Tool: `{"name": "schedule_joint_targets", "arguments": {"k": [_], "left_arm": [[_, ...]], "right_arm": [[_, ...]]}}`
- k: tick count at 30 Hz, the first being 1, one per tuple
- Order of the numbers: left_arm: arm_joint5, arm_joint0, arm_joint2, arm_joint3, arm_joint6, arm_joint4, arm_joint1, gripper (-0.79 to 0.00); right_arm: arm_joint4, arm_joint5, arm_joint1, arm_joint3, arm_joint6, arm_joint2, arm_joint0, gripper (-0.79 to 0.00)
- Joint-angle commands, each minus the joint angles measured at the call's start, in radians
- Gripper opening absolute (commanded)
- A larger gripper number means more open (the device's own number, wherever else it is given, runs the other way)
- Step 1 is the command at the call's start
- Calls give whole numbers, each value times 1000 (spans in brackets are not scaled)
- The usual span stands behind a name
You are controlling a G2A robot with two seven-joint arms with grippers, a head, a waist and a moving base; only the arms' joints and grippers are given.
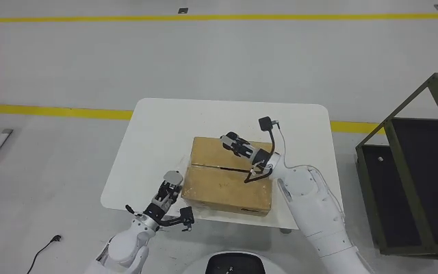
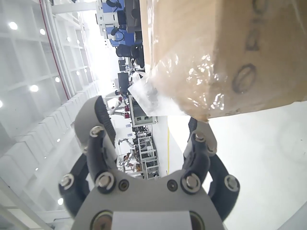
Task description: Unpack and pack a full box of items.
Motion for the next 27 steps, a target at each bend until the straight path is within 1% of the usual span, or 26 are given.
{"name": "schedule_joint_targets", "arguments": {"k": [1,2,3,4,6,8,9,10,12,13,14,15,19,21,23,24,25,27], "left_arm": [[7,-4,5,5,7,18,-1,-225],[10,-5,7,10,7,23,-2,-215],[10,-7,9,14,8,26,-3,-246],[14,-10,11,16,8,32,-3,-252],[20,-14,14,23,9,44,-5,-243],[25,-16,17,28,8,48,-7,-274],[28,-17,18,30,8,51,-8,-308],[33,-17,20,32,9,56,-8,-385],[38,-17,23,36,11,59,-10,-440],[40,-17,24,37,10,60,-10,-489],[46,-17,23,39,8,58,-12,-557],[49,-16,23,39,6,55,-12,-588],[58,-20,24,44,-3,53,-16,-579],[58,-20,24,45,-5,52,-17,-610],[58,-20,24,46,-7,48,-19,-619],[54,-19,24,45,-8,35,-20,-699],[44,-17,23,43,-10,11,-22,-714],[16,-13,17,33,-17,-51,-25,-773]], "right_arm": [[1,2,2,-4,-1,-1,-2,-526],[2,2,2,-5,-2,-1,-2,-529],[4,2,3,-4,-2,-2,-3,-529],[5,3,4,-3,-2,-3,-2,-529],[6,2,5,-1,-2,-5,-1,-529],[9,0,7,2,-2,-7,-1,-533],[10,-1,7,4,-1,-9,0,-533],[10,-2,8,6,0,-10,1,-536],[13,-3,9,11,2,-16,4,-542],[15,-3,9,13,3,-20,6,-542],[16,-3,8,17,7,-27,10,-542],[17,-4,8,19,7,-30,12,-548],[21,-8,6,36,17,-61,26,-554],[23,-8,5,45,17,-70,29,-557],[23,-9,4,54,17,-81,34,-560],[24,-9,4,60,18,-85,36,-570],[25,-10,4,64,20,-89,38,-579],[27,-10,3,74,25,-98,42,-622]]}}
